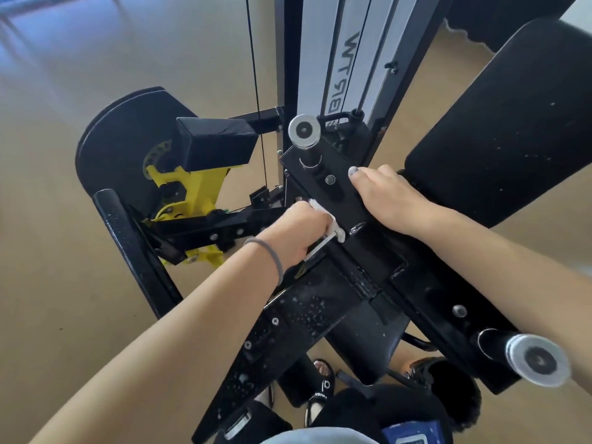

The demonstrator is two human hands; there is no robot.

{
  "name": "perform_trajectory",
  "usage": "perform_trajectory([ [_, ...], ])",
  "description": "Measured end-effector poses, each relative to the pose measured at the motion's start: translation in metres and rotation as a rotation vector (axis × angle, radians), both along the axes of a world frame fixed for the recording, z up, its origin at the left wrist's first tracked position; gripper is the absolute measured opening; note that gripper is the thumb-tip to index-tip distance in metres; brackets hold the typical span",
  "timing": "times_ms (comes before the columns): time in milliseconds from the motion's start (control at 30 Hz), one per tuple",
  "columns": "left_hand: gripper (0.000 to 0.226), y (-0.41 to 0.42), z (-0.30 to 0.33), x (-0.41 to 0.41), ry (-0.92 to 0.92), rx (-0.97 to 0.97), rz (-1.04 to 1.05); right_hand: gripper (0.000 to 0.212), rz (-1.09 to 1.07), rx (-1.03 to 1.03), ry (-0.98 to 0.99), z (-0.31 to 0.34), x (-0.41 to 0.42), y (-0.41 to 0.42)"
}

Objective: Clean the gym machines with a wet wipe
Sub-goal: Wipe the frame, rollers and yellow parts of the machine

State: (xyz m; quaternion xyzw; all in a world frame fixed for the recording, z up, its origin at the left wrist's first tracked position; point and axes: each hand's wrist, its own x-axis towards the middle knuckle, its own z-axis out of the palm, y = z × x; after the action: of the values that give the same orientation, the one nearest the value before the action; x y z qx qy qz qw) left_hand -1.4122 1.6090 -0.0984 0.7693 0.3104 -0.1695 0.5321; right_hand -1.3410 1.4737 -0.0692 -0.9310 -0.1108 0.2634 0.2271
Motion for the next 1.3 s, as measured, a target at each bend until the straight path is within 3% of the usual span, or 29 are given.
perform_trajectory([
  [167,0.029,-0.013,0.02,-0.009,-0.121,0.332,-0.32,0.047,0.004,0.062,0.074,0.001,0.002,-0.01],
  [333,0.01,-0.047,0.03,-0.023,-0.3,0.704,-0.564,0.052,0.023,0.132,0.069,0.004,-0.003,-0.02],
  [433,0.009,-0.07,0.031,-0.036,-0.41,0.772,-0.728,0.056,0.042,0.224,0.098,0.009,-0.007,-0.032],
  [567,0.012,-0.08,0.024,-0.06,-0.483,0.684,-0.787,0.061,0.029,0.306,0.147,0.004,-0.009,-0.063],
  [733,0.007,-0.067,0.031,-0.03,-0.501,0.979,-0.596,0.06,0.012,0.375,0.175,-0.007,-0.017,-0.095],
  [800,0.006,-0.066,0.029,-0.032,-0.513,0.927,-0.536,0.062,-0.017,0.425,0.187,-0.011,-0.021,-0.1],
  [967,0.011,-0.083,0.031,-0.067,-0.534,0.714,-0.815,0.059,-0.045,0.504,0.246,-0.011,-0.03,-0.102],
  [1133,0.015,-0.062,0.031,-0.052,-0.523,0.807,-0.559,0.052,-0.017,0.491,0.108,0.011,-0.049,-0.109],
  [1233,0.018,-0.075,0.031,-0.069,-0.582,0.714,-0.68,0.046,-0.096,0.652,0.014,0.031,-0.079,-0.124],
  [1300,0.018,-0.084,0.031,-0.081,-0.616,0.638,-0.765,0.053,-0.125,0.739,0.034,0.041,-0.102,-0.133],
])
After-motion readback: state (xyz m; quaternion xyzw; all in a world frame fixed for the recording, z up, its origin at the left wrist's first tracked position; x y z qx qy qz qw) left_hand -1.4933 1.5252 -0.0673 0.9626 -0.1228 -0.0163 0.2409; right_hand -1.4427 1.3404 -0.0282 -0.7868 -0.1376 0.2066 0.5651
